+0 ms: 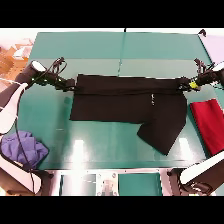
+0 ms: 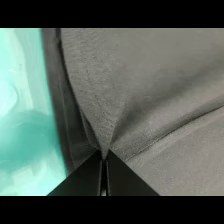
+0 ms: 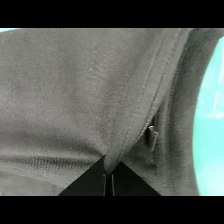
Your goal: Fold the shirts.
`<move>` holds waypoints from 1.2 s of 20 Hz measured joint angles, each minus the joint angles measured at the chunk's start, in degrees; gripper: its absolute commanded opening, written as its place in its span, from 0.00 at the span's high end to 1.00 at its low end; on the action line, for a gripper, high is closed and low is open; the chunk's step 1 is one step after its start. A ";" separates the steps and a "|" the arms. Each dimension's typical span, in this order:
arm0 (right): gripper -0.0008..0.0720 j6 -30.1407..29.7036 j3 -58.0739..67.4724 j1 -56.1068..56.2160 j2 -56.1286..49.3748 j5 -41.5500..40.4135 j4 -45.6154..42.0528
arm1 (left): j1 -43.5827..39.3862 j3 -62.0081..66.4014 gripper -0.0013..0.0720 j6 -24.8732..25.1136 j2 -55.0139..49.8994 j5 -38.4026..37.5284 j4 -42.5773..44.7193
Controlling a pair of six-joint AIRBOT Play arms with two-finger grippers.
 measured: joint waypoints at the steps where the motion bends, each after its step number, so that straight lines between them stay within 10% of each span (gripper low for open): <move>1: 0.97 0.39 0.39 -0.04 0.09 0.52 0.04 | 0.09 0.42 0.95 -0.46 0.00 -0.39 0.02; 14: 0.97 1.33 4.31 -0.31 0.50 8.74 -0.83 | 0.96 2.60 0.90 -3.04 -0.15 -6.62 1.53; 15: 0.90 1.33 3.69 -0.31 0.46 8.83 -0.94 | 0.98 2.14 0.50 -3.26 -0.26 -6.43 1.66; 16: 0.56 1.36 3.10 -0.31 0.35 8.83 -1.16 | 0.98 1.68 0.23 -3.72 -0.33 -6.34 1.92; 17: 0.26 1.38 2.54 -0.33 0.24 8.87 -1.81 | 0.98 1.42 0.22 -4.59 -0.39 -6.56 1.95; 19: 0.26 2.43 2.21 -0.33 0.22 9.60 -3.89 | 1.11 1.60 0.23 -6.40 -0.44 -8.52 1.97; 20: 0.44 3.34 2.36 -0.33 0.24 10.58 -5.44 | 1.36 2.16 0.23 -7.37 -0.44 -10.16 1.97; 21: 0.71 4.31 2.67 -0.33 0.44 11.89 -7.15 | 1.73 3.02 0.38 -8.41 -0.44 -12.09 1.97; 22: 0.94 5.20 2.97 -0.33 0.87 13.29 -8.41 | 2.29 4.00 0.77 -9.70 -0.39 -14.73 2.03; 24: 0.97 6.93 3.15 -0.33 2.14 16.46 -10.40 | 3.39 5.44 0.95 -11.69 0.13 -21.00 2.08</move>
